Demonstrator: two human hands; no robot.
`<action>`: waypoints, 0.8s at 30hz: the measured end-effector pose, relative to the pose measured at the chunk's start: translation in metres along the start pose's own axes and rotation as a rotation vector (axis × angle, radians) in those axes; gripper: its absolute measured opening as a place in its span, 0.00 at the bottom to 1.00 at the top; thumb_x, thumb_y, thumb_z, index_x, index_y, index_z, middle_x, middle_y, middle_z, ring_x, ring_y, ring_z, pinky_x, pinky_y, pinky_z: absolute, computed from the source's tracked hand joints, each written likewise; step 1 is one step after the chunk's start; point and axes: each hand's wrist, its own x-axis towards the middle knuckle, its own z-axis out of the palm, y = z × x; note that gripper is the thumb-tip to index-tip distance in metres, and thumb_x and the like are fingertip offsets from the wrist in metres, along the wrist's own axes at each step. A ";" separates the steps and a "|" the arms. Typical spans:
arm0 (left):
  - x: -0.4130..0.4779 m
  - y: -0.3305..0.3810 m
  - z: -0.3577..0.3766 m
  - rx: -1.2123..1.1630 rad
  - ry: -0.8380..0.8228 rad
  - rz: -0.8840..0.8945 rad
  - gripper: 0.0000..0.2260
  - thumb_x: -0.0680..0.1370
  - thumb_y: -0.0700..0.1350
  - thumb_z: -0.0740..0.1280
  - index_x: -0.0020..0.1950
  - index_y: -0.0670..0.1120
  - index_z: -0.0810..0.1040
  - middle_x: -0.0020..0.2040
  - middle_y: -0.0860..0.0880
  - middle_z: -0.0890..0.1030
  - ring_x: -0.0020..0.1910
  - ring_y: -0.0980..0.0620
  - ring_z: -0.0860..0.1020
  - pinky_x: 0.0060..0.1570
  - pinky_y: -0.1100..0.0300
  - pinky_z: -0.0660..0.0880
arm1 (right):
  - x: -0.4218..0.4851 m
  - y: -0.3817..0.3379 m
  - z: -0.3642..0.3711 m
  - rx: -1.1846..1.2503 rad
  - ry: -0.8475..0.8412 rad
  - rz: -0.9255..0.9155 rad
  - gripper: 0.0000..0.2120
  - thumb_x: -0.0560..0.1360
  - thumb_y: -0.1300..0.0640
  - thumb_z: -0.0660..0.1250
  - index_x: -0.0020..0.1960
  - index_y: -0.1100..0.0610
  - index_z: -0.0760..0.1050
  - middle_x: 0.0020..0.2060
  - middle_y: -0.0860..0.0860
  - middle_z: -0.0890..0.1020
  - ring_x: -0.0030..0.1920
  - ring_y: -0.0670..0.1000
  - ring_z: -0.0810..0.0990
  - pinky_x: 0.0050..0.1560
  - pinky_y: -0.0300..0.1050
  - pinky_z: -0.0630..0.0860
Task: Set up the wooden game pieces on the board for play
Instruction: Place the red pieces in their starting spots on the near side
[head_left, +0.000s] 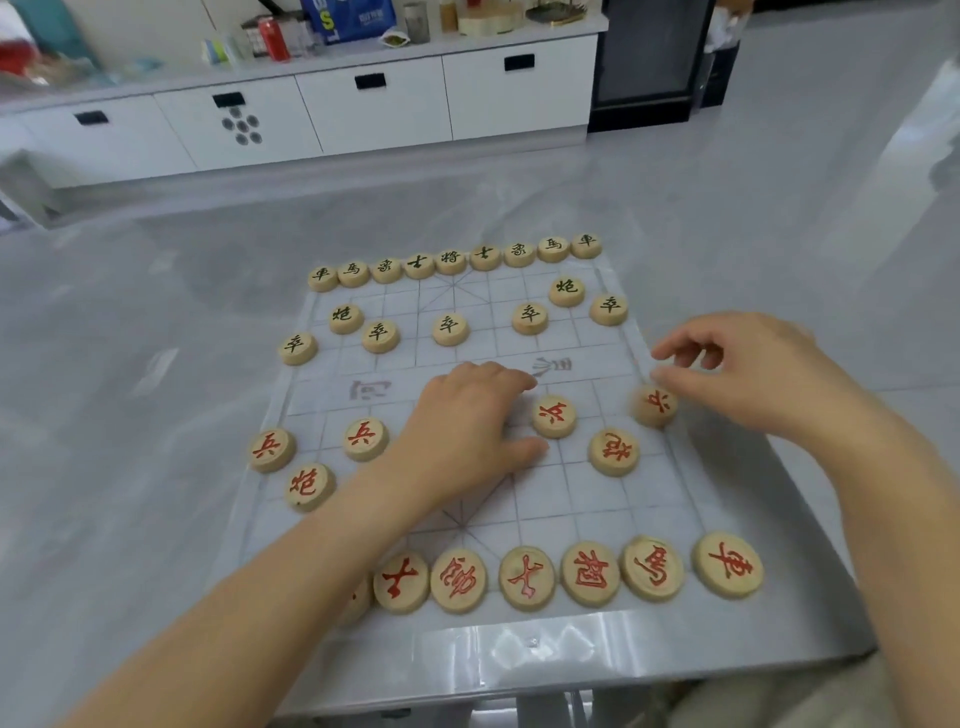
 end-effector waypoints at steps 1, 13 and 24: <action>0.005 0.004 0.001 -0.011 0.000 0.009 0.27 0.72 0.55 0.68 0.70 0.51 0.68 0.66 0.52 0.72 0.64 0.50 0.68 0.63 0.53 0.65 | -0.004 0.001 -0.003 0.039 -0.042 -0.007 0.07 0.71 0.48 0.70 0.47 0.49 0.80 0.36 0.42 0.78 0.38 0.44 0.74 0.44 0.38 0.69; 0.013 0.017 0.013 -0.004 0.048 -0.048 0.18 0.72 0.55 0.68 0.59 0.51 0.75 0.53 0.53 0.76 0.54 0.51 0.72 0.54 0.55 0.65 | -0.026 -0.003 -0.001 0.033 -0.195 -0.081 0.11 0.70 0.47 0.71 0.51 0.48 0.79 0.33 0.45 0.78 0.35 0.43 0.75 0.37 0.38 0.66; 0.010 0.018 0.015 -0.022 0.089 -0.134 0.18 0.69 0.60 0.70 0.54 0.53 0.76 0.49 0.54 0.78 0.52 0.52 0.73 0.53 0.53 0.66 | -0.014 0.015 0.000 -0.165 -0.115 0.044 0.16 0.74 0.48 0.65 0.61 0.45 0.73 0.49 0.45 0.72 0.47 0.49 0.72 0.56 0.49 0.68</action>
